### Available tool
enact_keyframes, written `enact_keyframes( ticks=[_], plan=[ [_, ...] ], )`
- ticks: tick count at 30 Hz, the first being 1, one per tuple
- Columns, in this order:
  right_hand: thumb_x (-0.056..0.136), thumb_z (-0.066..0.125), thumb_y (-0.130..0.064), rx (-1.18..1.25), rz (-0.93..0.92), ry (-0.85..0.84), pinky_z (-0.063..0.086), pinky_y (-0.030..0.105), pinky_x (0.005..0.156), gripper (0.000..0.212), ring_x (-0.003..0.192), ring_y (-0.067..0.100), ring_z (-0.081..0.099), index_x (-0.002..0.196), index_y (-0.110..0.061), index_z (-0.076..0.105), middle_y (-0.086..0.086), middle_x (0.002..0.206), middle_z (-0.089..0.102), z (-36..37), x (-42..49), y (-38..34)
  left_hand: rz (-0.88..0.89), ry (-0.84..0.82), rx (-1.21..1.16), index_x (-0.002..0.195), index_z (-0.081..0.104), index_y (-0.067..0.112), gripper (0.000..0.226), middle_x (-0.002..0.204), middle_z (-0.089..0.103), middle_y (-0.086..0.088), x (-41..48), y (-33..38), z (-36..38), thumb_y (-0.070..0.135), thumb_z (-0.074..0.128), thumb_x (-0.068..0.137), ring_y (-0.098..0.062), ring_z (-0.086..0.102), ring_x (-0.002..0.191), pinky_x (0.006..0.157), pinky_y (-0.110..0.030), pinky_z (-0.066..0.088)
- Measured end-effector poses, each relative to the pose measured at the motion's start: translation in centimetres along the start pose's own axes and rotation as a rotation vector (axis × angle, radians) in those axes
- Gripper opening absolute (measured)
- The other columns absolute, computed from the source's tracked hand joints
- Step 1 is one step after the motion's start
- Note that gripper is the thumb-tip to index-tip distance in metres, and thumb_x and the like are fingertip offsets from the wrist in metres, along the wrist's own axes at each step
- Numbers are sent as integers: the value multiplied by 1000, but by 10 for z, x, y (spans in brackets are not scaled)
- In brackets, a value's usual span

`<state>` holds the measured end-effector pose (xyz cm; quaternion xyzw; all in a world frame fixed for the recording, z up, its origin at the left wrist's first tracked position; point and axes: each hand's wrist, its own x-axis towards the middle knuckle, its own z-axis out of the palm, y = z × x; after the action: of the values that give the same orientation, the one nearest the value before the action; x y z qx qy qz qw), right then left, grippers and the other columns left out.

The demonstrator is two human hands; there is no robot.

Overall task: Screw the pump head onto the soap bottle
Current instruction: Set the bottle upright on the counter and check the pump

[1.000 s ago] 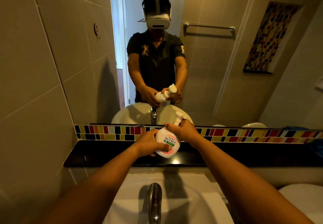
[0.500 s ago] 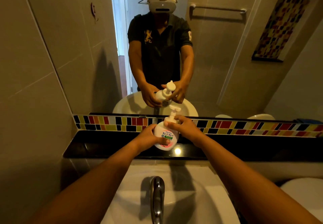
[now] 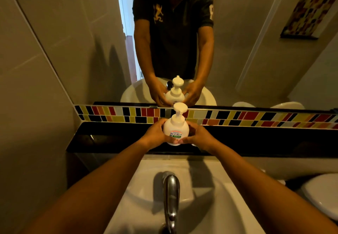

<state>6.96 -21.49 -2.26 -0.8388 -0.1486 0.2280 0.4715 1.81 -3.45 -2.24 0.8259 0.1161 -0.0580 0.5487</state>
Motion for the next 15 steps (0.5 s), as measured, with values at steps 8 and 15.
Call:
enact_keyframes(
  ticks=[8,15],
  plan=[
    [72,85,-10,-51,-11,36,51,49,102,74,122,27,59,137,-21,52,6,134,62,8,21,8,14,66,98,132,49,18,82,131,59,-4,11,-10,3,13,91,61,-23,55,118,96,-38,47],
    [74,84,-10,-75,-2,32,49,50,103,73,123,28,58,139,-20,51,7,135,62,9,27,10,4,65,104,132,51,18,80,132,61,-5,16,-15,-1,14,90,62,-26,57,120,100,-42,47]
  ],
)
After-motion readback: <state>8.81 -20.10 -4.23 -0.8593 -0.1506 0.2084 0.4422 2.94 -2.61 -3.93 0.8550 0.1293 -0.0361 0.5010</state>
